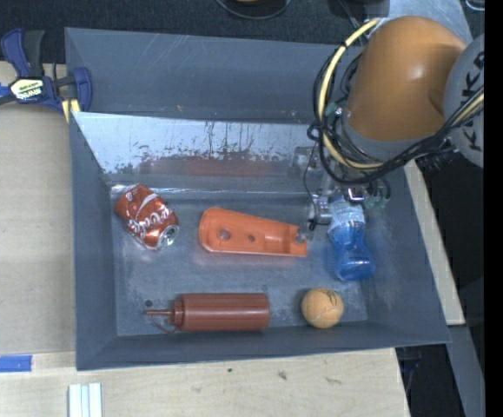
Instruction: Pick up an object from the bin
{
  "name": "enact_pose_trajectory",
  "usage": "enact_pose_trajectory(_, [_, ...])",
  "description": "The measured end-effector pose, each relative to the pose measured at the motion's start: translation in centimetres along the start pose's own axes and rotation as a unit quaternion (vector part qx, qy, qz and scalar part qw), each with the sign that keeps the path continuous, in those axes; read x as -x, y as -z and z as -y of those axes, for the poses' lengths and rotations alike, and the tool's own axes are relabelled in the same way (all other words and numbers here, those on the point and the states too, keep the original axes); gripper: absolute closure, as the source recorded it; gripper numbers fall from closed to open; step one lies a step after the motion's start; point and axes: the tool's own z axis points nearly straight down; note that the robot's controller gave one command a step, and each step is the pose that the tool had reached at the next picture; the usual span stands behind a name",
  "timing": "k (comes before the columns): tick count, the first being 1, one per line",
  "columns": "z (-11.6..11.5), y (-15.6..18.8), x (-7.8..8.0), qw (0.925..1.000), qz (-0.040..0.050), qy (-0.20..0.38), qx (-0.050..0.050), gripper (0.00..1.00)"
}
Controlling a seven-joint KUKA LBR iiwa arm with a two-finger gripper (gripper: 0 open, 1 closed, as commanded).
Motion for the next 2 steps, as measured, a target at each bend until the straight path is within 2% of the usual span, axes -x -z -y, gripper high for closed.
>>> enact_pose_trajectory(1, [0.0,0.5,0.1,1.0000,0.0043,0.000,0.000,0.00])
enact_pose_trajectory(2, [0.9,-9.8,0.4,0.9996,0.0042,0.027,0.000,0.00])
